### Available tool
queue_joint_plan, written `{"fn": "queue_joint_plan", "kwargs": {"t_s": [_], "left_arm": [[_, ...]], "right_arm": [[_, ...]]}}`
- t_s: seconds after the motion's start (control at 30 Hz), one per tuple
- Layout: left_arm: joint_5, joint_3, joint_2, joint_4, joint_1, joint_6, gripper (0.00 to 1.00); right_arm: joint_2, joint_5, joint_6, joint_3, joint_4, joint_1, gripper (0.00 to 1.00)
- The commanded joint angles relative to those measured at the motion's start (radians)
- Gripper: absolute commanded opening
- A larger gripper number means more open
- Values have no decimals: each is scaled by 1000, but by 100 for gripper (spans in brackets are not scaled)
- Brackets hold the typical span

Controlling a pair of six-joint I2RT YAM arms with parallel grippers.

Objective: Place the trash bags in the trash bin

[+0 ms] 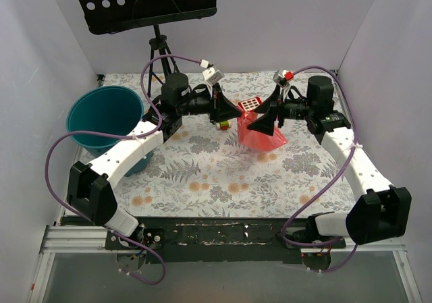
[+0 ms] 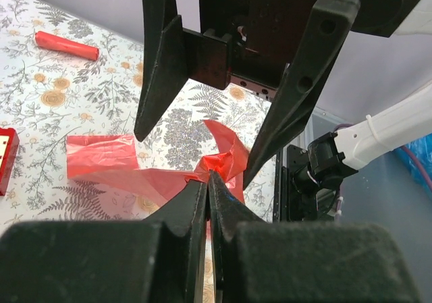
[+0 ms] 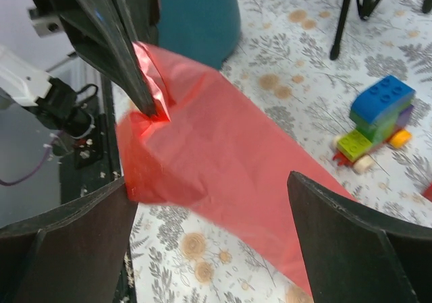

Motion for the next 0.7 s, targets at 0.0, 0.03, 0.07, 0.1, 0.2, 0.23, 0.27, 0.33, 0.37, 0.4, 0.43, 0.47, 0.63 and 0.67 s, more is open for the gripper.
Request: {"fn": "queue_joint_plan", "kwargs": {"t_s": [0.0, 0.03, 0.07, 0.1, 0.2, 0.23, 0.27, 0.33, 0.37, 0.4, 0.43, 0.47, 0.63, 0.67], "left_arm": [[7, 2, -30, -32, 2, 50, 0], [5, 5, -29, -35, 2, 54, 0], [2, 8, -26, -39, 2, 55, 0], [-4, 14, -23, -43, 2, 58, 0], [-44, 13, -19, -48, 4, 60, 0], [-58, 11, -19, -46, 4, 58, 0], [-70, 8, -19, -46, 5, 55, 0], [-75, 6, -19, -42, 7, 52, 0], [-75, 6, -18, -42, 7, 52, 0], [-76, 6, -19, -43, 8, 51, 0], [-78, 9, -19, -45, 7, 52, 0], [-78, 8, -21, -46, 7, 54, 0], [-81, 2, -27, -55, 7, 60, 0], [-81, 3, -27, -58, 7, 63, 0]], "right_arm": [[16, -119, 185, -2, 221, 39, 97], [19, -123, 190, -2, 224, 50, 97], [18, -131, 190, 0, 221, 59, 96], [19, -134, 188, 1, 219, 64, 95], [13, -137, 188, -3, 216, 65, 90], [10, -137, 184, -3, 209, 64, 85], [7, -139, 181, -3, 201, 64, 80], [-4, -139, 181, -14, 196, 64, 70], [-8, -139, 181, -19, 193, 64, 67], [-13, -135, 179, -23, 189, 64, 64], [-14, -132, 171, -26, 181, 64, 62], [-19, -129, 161, -28, 176, 64, 59], [-27, -80, 139, -37, 144, 64, 29], [-27, -73, 139, -37, 144, 64, 22]]}}
